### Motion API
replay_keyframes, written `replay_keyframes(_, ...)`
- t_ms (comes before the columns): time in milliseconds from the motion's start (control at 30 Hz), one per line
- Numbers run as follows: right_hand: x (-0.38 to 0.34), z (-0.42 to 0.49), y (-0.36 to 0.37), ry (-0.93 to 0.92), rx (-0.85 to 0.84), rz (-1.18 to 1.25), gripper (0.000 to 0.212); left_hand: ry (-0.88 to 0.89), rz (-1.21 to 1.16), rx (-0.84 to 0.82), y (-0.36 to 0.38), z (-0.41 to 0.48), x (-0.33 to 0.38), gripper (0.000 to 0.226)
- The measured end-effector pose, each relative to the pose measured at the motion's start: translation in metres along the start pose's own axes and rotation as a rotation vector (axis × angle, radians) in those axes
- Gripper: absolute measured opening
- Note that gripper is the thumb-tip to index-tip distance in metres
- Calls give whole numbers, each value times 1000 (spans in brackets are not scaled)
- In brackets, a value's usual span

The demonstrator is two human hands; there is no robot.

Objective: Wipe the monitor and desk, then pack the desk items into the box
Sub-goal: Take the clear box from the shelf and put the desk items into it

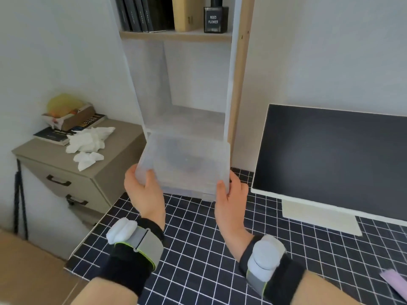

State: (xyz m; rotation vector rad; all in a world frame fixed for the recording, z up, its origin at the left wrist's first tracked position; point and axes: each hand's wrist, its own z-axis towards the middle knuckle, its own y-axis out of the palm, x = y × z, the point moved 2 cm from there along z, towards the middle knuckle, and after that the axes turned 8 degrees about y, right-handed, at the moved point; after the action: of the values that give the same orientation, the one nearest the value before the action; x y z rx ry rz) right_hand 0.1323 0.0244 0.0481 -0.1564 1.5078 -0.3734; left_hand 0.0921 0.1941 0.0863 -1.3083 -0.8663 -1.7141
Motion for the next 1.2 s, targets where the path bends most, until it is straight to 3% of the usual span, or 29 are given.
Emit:
replay_keyframes(133, 54, -26, -21, 88, -63, -94, 37, -66, 171, -97, -14, -47, -41, 31)
replay_keyframes(300, 111, -55, -44, 228, -270, -272, 24, -391, 368, -140, -47, -107, -104, 34)
replay_keyframes(433, 134, -67, -52, 299, -339, -409, 38, -499, 472, -148, -65, -135, -125, 35)
replay_keyframes(533, 136, -66, -53, 228, -320, -510, 42, -475, 528, -125, -70, -142, -123, 40)
replay_keyframes(633, 121, -60, -59, 311, -302, -270, 40, -373, 589, -62, -71, -138, -102, 44)
replay_keyframes(700, 107, -53, -63, 463, -306, -75, 34, -282, 473, -24, -70, -132, -84, 48)
replay_keyframes(833, 79, -23, -66, 674, -319, 314, 27, -304, 230, 12, -72, -134, -72, 38)
replay_keyframes(900, 69, -9, -65, 631, -374, 438, 36, -218, 280, -119, -74, -141, -75, 35)
replay_keyframes(1033, 58, 16, -61, 450, -455, 384, 48, -25, 750, -873, -58, -158, -96, 29)
replay_keyframes(1100, 70, 26, -63, 463, -415, 229, 40, 23, 841, -1148, -52, -166, -106, 33)
replay_keyframes(1200, 110, 23, -77, 396, -439, -312, 28, 81, 902, -1332, -53, -171, -116, 34)
